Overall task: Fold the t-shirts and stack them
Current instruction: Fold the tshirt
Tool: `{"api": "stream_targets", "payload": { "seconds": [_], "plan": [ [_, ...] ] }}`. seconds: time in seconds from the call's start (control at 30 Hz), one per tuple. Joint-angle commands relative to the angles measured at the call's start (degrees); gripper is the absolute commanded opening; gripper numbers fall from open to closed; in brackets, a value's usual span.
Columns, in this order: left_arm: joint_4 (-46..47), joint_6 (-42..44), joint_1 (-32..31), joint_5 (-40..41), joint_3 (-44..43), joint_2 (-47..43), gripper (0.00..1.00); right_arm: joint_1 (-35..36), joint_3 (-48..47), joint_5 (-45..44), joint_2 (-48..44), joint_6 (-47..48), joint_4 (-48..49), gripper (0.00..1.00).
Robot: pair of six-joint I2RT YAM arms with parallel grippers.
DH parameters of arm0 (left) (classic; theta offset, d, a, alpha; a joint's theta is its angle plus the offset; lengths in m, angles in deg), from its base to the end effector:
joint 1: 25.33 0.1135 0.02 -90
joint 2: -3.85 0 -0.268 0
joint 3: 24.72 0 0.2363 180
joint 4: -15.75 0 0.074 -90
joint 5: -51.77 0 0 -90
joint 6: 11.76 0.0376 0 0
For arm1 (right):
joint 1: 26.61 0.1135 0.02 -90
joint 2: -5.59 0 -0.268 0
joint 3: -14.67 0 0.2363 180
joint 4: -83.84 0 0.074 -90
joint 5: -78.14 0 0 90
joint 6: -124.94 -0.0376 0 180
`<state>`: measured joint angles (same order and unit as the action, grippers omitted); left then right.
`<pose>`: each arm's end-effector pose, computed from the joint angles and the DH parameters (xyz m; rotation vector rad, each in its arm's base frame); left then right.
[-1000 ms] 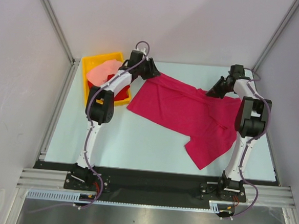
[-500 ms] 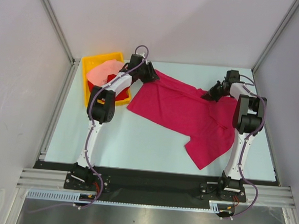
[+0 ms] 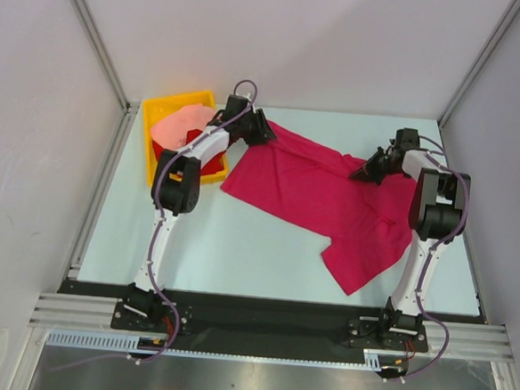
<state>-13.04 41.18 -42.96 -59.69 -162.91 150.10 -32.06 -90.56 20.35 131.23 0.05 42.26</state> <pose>0.5334 -0.1839 0.1639 -0.1745 2.3203 -0.9222 0.4472 -0.0225 0.1555 0.7397 2.5711 0.9143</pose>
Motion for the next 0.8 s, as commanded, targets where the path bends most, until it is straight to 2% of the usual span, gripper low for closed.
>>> {"api": "stream_targets", "payload": {
  "seconds": [0.0, 0.17, 0.37, 0.5, 0.63, 0.77],
  "plan": [
    [2.4, -2.0, 0.1, -1.4, -2.8, 0.2, 0.48, -0.4, 2.4, 0.8, -3.7, 2.2, -0.3, 0.01],
    [4.7, -5.7, -0.4, -3.3, -4.3, 1.0, 0.48, -1.0, 4.2, 1.8, -1.7, 0.6, 2.4, 0.01],
    [13.8, -10.6, -4.0, -7.6, -2.9, 1.1, 0.48, -1.3, 3.8, 4.7, -3.6, -1.5, 3.7, 0.02],
    [23.3, -17.8, -6.9, -9.7, -0.8, 3.2, 0.47, -2.0, 3.5, 6.6, -6.2, -4.2, 5.2, 0.03],
    [25.7, -20.8, -9.5, -9.4, -1.0, 6.3, 0.46, -2.6, 2.8, 8.8, -4.5, -8.1, 8.7, 0.06],
    [23.2, -19.9, -10.1, -8.4, -0.8, 6.6, 0.45, -2.0, -0.3, 9.9, -0.2, -11.9, 12.8, 0.09]
  ]
}}
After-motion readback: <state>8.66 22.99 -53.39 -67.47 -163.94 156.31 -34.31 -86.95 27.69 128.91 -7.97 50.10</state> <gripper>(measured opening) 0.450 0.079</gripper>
